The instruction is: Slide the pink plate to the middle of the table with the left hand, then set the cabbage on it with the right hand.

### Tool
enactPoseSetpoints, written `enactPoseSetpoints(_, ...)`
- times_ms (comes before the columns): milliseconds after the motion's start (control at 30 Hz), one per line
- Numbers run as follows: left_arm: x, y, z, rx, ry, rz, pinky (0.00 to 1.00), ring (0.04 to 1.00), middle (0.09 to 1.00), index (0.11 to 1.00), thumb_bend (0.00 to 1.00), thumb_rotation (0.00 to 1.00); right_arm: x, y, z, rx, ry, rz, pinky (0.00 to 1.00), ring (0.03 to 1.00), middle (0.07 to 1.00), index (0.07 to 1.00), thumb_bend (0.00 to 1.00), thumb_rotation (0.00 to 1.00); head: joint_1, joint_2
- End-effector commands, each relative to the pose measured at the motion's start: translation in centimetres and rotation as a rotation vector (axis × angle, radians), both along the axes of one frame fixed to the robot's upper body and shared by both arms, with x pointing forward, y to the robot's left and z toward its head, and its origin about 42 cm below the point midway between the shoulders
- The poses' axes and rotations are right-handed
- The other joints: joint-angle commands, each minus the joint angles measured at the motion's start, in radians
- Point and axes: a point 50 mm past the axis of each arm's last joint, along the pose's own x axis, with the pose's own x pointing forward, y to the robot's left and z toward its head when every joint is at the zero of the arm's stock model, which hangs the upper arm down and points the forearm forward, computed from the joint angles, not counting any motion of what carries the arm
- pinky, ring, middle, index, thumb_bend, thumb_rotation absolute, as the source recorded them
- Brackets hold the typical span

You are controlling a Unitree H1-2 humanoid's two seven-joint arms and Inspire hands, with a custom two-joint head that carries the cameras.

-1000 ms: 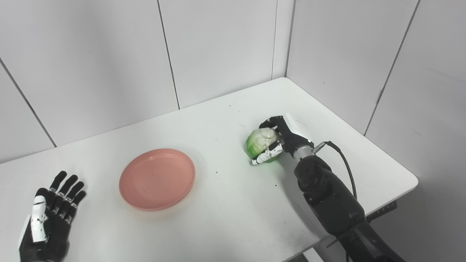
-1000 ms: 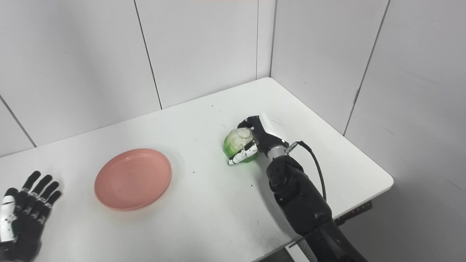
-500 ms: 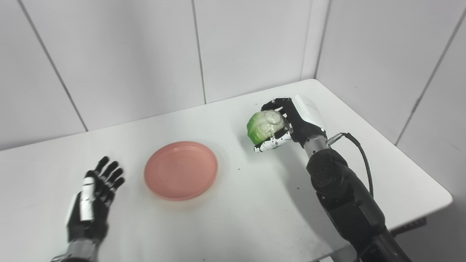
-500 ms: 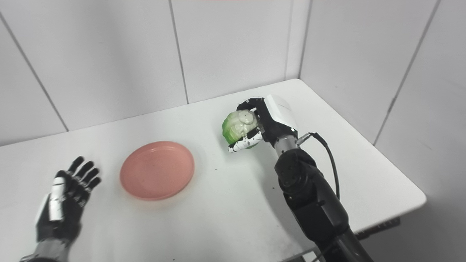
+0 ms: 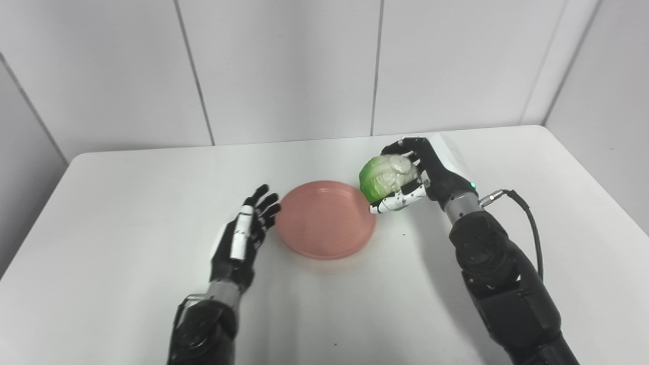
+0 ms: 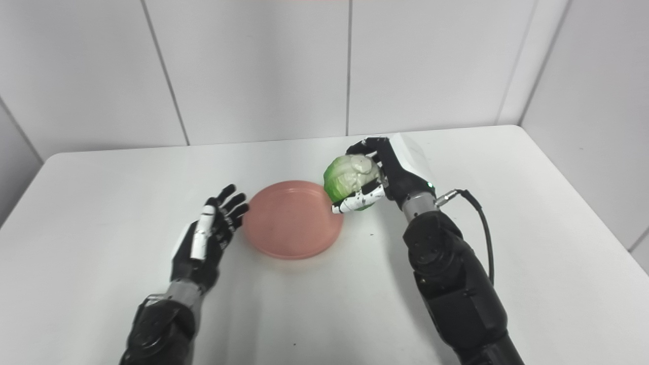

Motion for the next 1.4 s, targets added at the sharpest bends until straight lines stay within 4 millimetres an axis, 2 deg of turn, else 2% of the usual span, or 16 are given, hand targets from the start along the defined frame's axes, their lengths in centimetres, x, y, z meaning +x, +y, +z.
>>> enactPoseSetpoints(0, -0.5, -0.7, -1.4, 0.017, 0.093, -0.002, 0.91, 0.902, 0.904, 0.89, 0.41, 1.0, 1.0, 1.6, 2.8, 0.007, -0.113, 0.058, 0.41, 0.394, 0.492, 0.532, 0.51, 0.0, 0.009, 0.003)
enactPoseSetpoints(367, -0.5, -1.5, -1.0, 0.023, 0.09, 0.005, 0.9, 0.9, 0.906, 0.893, 0.4, 1.0, 3.4, 7.2, 0.6, -0.004, -0.04, 0.129, 0.38, 0.387, 0.493, 0.524, 0.52, 0.0, 0.008, 0.017)
enactPoseSetpoints(800, -0.5, -1.4, -0.8, 0.034, 0.095, -0.003, 0.9, 0.896, 0.903, 0.891, 0.41, 1.0, 4.7, 10.7, -0.8, -0.035, -0.017, 0.173, 0.38, 0.389, 0.48, 0.531, 0.52, 0.0, -0.024, 0.031)
enactPoseSetpoints(967, -0.6, -1.4, -0.7, 0.032, 0.097, -0.002, 0.89, 0.894, 0.901, 0.893, 0.41, 1.0, 4.8, 10.8, -1.3, -0.057, -0.013, 0.178, 0.4, 0.394, 0.472, 0.536, 0.52, 0.0, -0.034, 0.035)
enactPoseSetpoints(1367, -0.6, -0.8, -0.6, 0.022, 0.088, -0.011, 0.89, 0.894, 0.903, 0.89, 0.4, 1.0, 5.0, 8.9, -2.9, -0.111, -0.001, 0.126, 0.35, 0.376, 0.486, 0.549, 0.51, 0.0, -0.062, 0.05)
